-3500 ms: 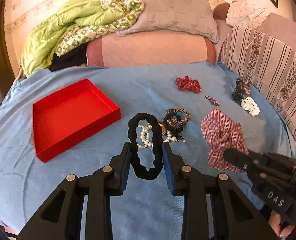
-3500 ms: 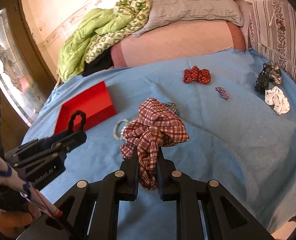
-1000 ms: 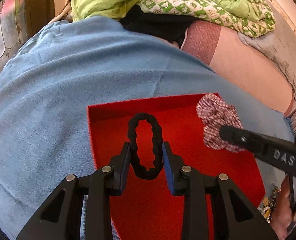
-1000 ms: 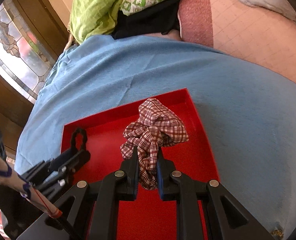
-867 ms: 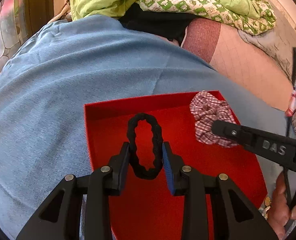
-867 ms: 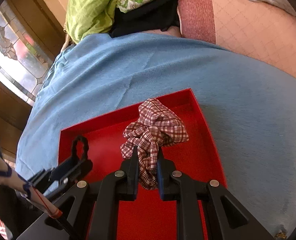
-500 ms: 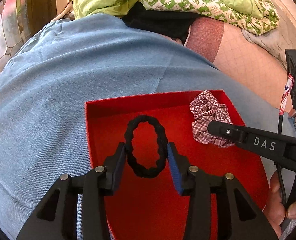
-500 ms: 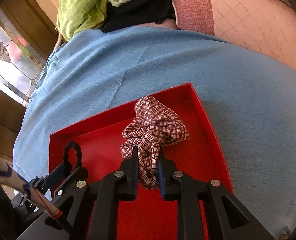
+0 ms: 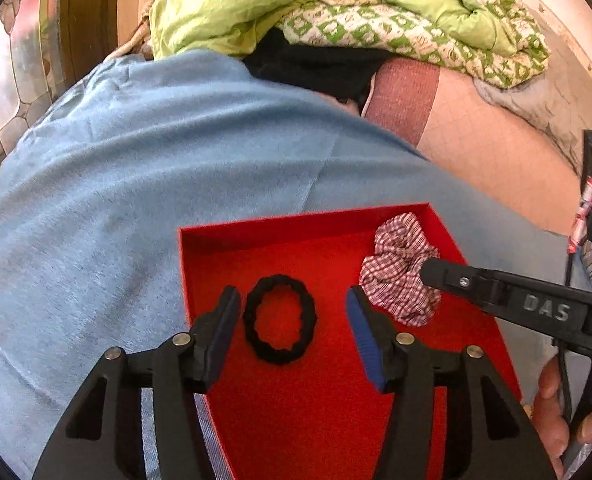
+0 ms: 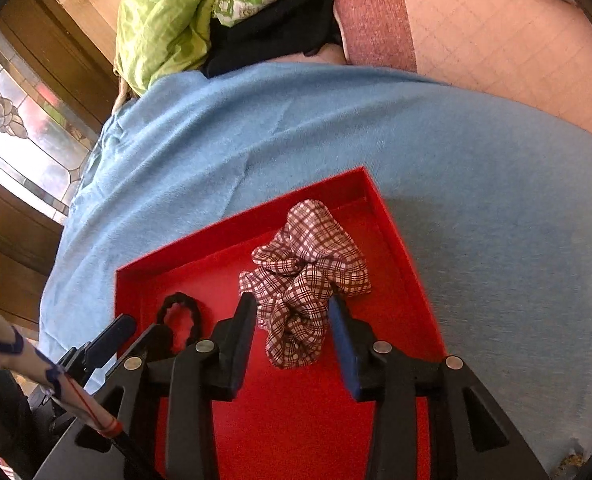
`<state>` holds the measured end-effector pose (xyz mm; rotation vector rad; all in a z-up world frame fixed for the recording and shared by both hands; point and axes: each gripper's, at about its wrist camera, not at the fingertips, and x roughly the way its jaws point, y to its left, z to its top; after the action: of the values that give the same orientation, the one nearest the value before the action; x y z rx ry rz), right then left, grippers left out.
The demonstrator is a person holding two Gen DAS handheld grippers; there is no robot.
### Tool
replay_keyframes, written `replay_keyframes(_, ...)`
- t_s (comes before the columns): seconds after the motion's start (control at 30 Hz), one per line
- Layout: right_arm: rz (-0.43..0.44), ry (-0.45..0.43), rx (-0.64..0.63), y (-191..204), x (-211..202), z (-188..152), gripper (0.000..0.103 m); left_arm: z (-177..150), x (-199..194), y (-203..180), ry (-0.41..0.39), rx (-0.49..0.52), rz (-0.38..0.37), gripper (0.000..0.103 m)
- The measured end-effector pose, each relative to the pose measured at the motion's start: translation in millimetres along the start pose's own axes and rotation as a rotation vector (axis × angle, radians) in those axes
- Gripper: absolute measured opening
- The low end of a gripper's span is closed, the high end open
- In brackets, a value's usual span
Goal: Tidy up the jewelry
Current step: 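Open the left tool and right tool, dropping both items into the red tray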
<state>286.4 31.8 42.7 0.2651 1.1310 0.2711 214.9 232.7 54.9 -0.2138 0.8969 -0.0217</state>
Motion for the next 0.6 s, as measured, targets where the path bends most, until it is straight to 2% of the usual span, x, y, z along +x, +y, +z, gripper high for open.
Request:
replay_keyframes(0.23, 0.054, -0.064, -0.011, -2, -55, -19, 0.041, 0, -18, -12, -0.037, 0.03, -0.006, 0.055)
replay_keyframes(0.37, 0.075, -0.116, 0.005, -21, -100, -52, 0.041, -5, -33, -31, -0.066, 0.072, -0.024, 0.055)
replay_keyframes(0.6, 0.069, -0.179, 0.074, -63, -154, -111, 0.041, -25, -53, -71, -0.086, 0.177, -0.055, 0.055)
